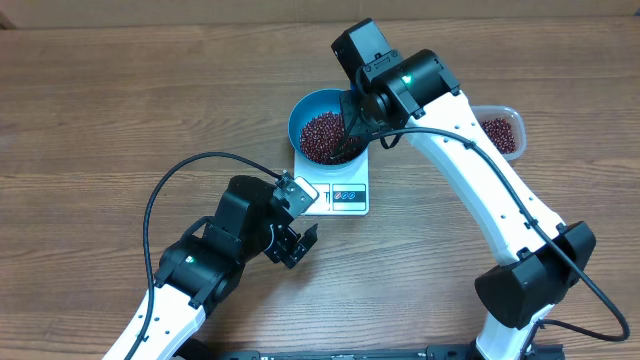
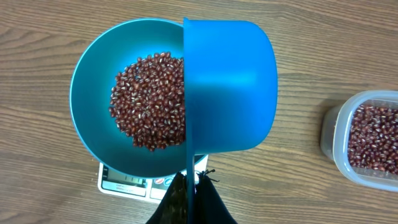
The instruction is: Scoop item into bowl and weigh 150g on scale
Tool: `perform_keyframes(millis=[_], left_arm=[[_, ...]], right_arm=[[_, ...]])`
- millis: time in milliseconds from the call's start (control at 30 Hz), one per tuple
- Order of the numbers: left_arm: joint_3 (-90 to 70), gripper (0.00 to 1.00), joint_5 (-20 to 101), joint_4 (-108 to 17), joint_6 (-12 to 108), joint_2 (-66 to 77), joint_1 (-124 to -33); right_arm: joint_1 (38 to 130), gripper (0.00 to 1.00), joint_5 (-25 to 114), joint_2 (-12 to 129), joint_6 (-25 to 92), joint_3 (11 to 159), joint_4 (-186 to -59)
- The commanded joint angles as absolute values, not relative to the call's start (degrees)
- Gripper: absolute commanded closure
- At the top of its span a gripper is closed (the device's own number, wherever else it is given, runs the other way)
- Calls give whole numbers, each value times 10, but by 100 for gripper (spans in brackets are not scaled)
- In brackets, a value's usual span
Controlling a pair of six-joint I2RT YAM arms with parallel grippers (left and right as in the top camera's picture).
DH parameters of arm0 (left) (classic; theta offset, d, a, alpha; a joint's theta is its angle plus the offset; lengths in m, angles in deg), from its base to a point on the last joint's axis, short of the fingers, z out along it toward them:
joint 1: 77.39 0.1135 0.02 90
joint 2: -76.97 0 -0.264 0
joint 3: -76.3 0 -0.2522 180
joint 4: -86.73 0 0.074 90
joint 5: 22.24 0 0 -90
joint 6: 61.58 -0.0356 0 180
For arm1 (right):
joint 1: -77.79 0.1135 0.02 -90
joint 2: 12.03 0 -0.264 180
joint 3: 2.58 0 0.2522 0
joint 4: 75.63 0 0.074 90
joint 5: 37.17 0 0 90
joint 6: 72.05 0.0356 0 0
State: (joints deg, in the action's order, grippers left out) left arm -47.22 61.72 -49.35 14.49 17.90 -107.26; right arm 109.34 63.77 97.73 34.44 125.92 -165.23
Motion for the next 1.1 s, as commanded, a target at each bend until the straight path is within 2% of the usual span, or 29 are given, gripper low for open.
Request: perform_keyframes(millis=[0, 1067], left_arm=[[-475, 0, 607, -495, 143, 177, -1069], [-475, 0, 607, -495, 143, 177, -1069]], right_arm=[[1093, 96, 641, 953, 349, 1273, -1647], [1093, 96, 618, 953, 346, 1273, -1646]])
